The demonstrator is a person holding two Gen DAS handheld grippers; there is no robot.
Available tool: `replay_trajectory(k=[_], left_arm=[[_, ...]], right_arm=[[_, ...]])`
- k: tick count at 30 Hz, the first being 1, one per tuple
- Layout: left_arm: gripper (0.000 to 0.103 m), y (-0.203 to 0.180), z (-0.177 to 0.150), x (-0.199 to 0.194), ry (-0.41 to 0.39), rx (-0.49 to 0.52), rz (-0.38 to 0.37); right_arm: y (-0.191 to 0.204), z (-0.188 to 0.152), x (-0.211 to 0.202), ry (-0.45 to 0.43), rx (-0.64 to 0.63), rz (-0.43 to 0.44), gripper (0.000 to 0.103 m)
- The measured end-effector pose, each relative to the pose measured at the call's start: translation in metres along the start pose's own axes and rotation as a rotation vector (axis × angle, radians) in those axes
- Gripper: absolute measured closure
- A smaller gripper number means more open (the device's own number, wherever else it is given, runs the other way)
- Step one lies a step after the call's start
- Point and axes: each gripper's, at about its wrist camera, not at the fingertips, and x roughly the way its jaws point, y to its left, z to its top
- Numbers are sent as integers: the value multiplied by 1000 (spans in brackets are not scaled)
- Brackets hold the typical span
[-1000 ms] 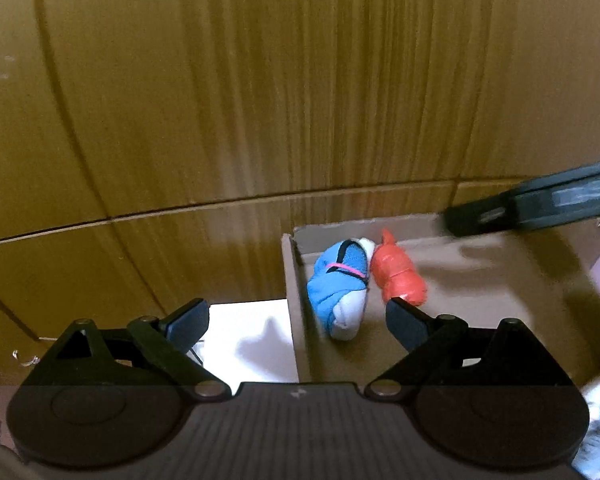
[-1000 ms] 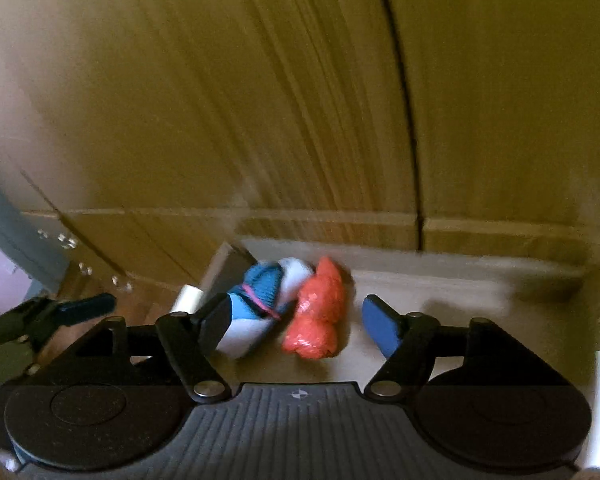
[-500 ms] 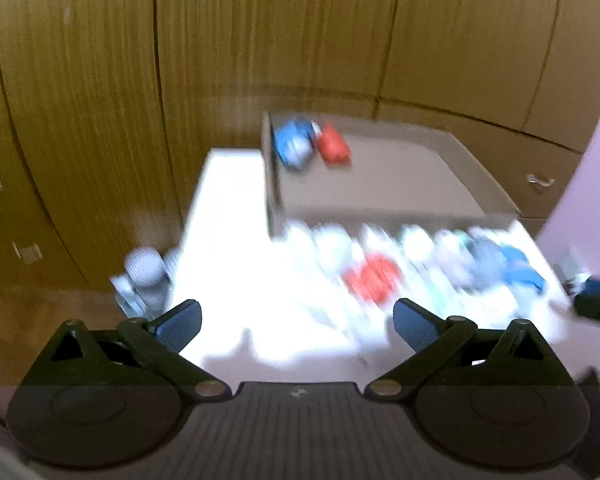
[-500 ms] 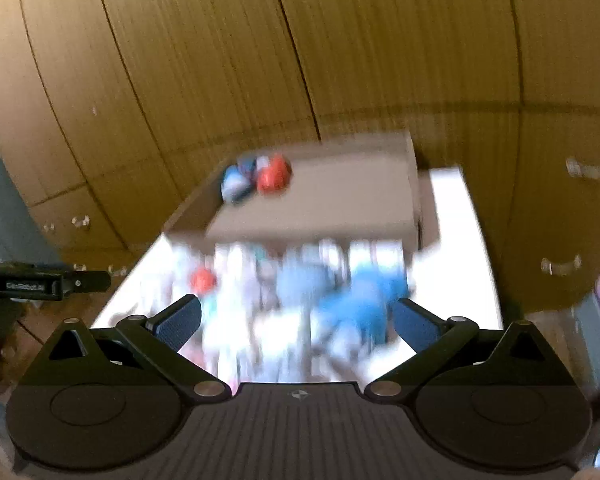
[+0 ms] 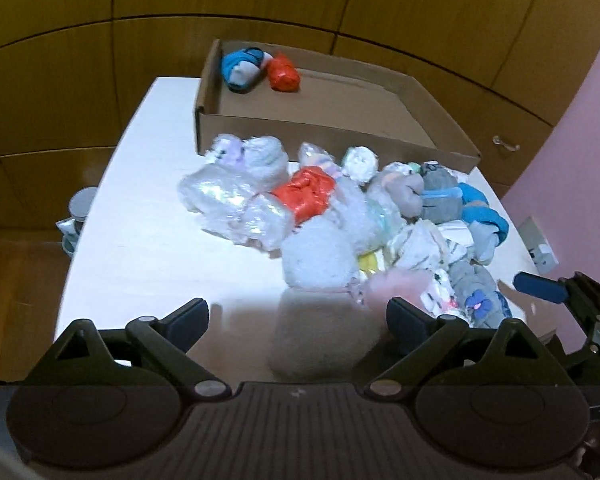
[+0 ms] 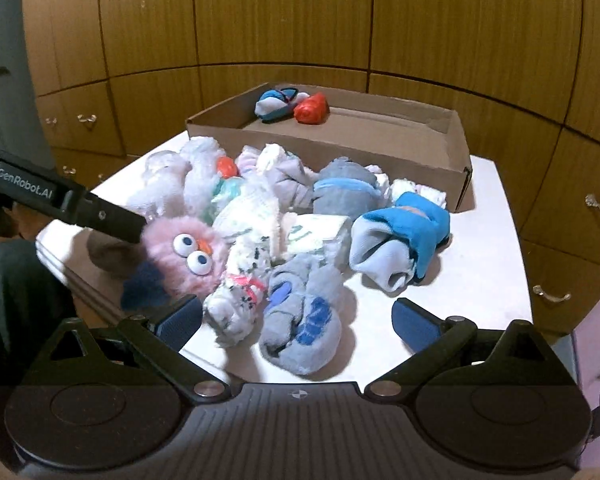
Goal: Organize objects
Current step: 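Withdraw both tools from the tray back over the sock pile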
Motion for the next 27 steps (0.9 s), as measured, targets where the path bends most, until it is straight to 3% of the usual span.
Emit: replay_trajectory(k=[4,8,18,27], left_arm=[[11,-1,1,8,10,21,6],[12,4,4,8,10,15,7],[12,7,3,5,3,0,8],[11,8,2,4,2,25,52]], right_arm=[[-5,1,3,13,19,1,5],[-7,0,2,15,37,13,16],[-19,-10,-5,12,92,12,17],[-27,-14,-14,-1,128,33,17]])
